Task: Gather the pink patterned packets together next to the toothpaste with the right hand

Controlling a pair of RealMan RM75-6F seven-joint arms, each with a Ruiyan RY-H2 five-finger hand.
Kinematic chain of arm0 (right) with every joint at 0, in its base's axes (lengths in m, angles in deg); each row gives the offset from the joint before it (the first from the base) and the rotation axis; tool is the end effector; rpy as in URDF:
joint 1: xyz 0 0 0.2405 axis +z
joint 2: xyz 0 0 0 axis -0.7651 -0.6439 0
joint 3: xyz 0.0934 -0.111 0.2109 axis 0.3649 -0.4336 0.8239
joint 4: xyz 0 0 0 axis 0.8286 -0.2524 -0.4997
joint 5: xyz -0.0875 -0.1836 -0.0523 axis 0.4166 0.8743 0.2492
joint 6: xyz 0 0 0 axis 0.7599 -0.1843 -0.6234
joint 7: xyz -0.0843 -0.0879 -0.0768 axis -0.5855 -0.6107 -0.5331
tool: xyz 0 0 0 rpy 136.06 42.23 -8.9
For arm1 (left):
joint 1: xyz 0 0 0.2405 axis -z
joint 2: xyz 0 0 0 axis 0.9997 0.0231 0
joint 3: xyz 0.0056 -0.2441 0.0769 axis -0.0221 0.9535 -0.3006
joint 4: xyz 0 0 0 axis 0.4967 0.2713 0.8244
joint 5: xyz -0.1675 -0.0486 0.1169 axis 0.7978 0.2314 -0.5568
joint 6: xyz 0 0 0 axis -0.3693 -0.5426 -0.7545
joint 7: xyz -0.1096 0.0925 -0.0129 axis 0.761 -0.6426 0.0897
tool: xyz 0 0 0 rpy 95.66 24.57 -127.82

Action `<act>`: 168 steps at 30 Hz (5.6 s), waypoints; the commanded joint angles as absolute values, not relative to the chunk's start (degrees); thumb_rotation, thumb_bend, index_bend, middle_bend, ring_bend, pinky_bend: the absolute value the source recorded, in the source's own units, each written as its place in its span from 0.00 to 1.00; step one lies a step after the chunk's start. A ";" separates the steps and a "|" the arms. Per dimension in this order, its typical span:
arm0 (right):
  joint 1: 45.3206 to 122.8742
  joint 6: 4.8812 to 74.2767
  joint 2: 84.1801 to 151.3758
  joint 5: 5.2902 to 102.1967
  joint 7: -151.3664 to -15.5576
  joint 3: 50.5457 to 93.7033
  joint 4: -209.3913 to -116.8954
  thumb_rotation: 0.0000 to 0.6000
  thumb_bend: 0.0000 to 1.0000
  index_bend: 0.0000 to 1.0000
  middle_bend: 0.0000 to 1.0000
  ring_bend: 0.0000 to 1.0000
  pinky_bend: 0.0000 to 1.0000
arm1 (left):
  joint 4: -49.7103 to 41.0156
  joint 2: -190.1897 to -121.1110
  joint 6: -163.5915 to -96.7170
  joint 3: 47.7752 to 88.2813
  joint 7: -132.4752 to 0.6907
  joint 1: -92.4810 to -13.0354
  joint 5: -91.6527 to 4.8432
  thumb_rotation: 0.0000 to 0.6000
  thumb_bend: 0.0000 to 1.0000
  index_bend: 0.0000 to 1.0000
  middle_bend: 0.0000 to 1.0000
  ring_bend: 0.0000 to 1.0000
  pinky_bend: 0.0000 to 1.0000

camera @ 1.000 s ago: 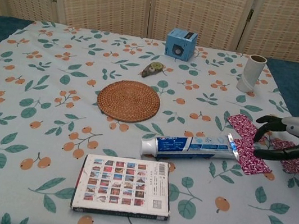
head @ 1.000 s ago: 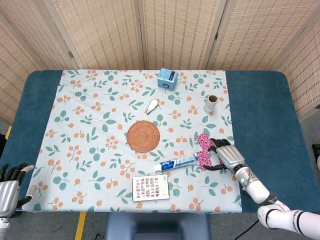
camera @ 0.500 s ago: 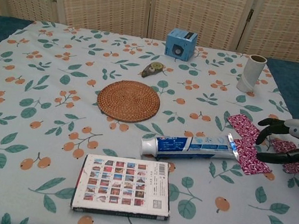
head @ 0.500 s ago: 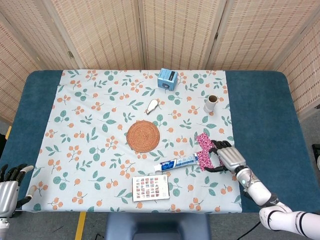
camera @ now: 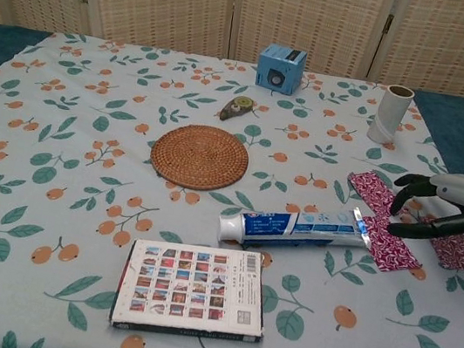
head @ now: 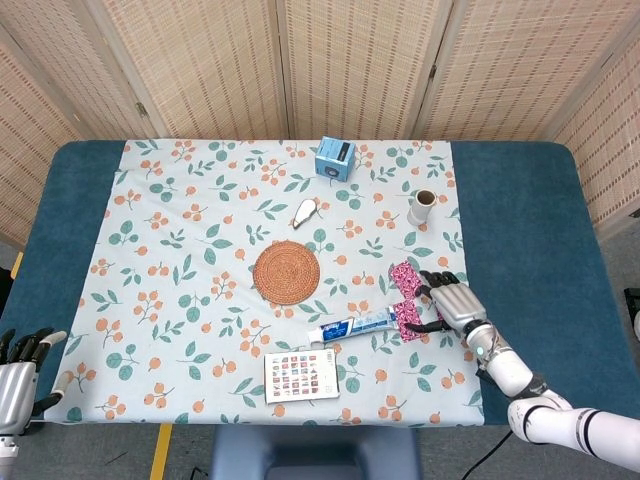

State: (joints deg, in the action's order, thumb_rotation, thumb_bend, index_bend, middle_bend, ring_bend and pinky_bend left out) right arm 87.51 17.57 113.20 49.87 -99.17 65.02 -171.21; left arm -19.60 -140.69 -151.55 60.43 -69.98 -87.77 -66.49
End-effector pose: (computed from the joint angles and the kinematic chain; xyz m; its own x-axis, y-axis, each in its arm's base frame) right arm -0.2561 -0.3224 0.0118 0.4830 -0.5203 0.7043 -0.8726 -0.2193 0.4364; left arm -0.3377 0.1505 0.1412 0.4701 0.0650 0.8802 0.8766 0.0823 -0.4742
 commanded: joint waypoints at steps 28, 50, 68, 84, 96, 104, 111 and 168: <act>79.36 28.58 108.04 55.82 -95.30 62.39 -175.08 0.78 0.22 0.24 0.06 0.00 0.00 | -19.88 -140.84 -152.08 60.31 -69.94 -87.65 -67.65 1.00 0.43 0.24 0.20 0.20 0.00; 81.51 24.31 111.10 57.09 -98.38 62.74 -168.99 0.78 0.22 0.20 0.06 0.00 0.00 | -21.98 -140.08 -152.93 59.93 -71.83 -88.37 -67.77 1.00 0.43 0.24 0.20 0.20 0.00; 81.09 23.81 111.12 55.36 -99.20 63.21 -169.36 0.78 0.22 0.19 0.06 0.00 0.00 | -22.02 -140.07 -152.62 60.00 -71.79 -88.20 -67.79 1.00 0.43 0.24 0.20 0.20 0.00; 81.48 22.71 112.72 54.08 -99.71 63.59 -166.98 0.78 0.22 0.19 0.06 0.00 0.00 | -21.96 -140.06 -152.52 60.00 -71.77 -88.24 -67.67 1.00 0.43 0.24 0.20 0.20 0.00; 81.01 23.29 112.77 54.03 -99.73 63.63 -167.04 0.79 0.22 0.23 0.08 0.00 0.00 | -21.75 -140.16 -152.43 59.93 -71.63 -88.27 -67.67 1.00 0.43 0.24 0.20 0.20 0.00; 80.99 23.13 112.72 53.64 -99.63 63.89 -166.96 0.79 0.22 0.27 0.08 0.00 0.00 | -21.66 -140.19 -152.47 59.88 -71.57 -88.36 -67.67 1.00 0.43 0.24 0.20 0.20 0.00; 80.33 25.05 111.39 56.03 -97.95 64.15 -168.84 0.79 0.22 0.28 0.09 0.00 0.00 | -21.83 -140.14 -152.56 59.90 -71.67 -88.37 -67.74 1.00 0.43 0.24 0.20 0.20 0.00; 94.38 14.56 113.79 53.44 -102.82 69.61 -164.68 0.78 0.22 0.20 0.08 0.00 0.00 | -22.57 -139.70 -152.95 59.81 -72.01 -88.93 -67.68 1.00 0.43 0.24 0.20 0.20 0.00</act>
State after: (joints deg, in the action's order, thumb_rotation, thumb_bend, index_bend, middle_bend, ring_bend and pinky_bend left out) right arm 92.85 16.36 112.54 54.48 -102.64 69.17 -166.80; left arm -22.55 -139.71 -152.96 59.81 -71.99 -88.92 -67.71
